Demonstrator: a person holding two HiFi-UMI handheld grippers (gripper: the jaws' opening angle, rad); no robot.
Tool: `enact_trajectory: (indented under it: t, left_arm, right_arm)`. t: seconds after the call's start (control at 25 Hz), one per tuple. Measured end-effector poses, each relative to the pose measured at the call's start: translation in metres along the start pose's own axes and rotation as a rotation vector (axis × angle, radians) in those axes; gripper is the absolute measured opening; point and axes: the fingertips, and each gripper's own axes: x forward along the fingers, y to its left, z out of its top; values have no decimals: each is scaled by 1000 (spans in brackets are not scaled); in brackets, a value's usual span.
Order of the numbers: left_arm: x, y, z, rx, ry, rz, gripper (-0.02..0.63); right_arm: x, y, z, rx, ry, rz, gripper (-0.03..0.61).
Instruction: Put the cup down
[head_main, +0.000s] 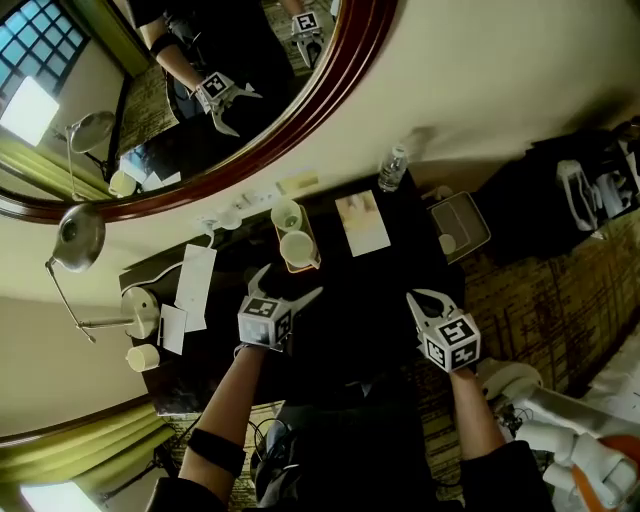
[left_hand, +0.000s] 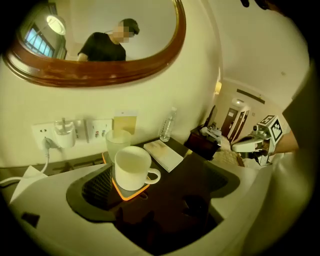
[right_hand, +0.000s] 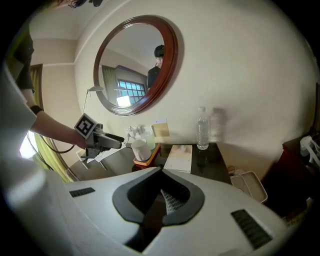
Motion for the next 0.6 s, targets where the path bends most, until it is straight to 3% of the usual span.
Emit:
enact_trajectory:
  t: [0.32,0.6]
  left_arm:
    - [51,39,8,0,35,99,588]
    - [80,50,11,11,76,108,588]
  right_arm:
    - [27,0,-26,35,14,18,2]
    - [35,3,-40,59,32,25,2]
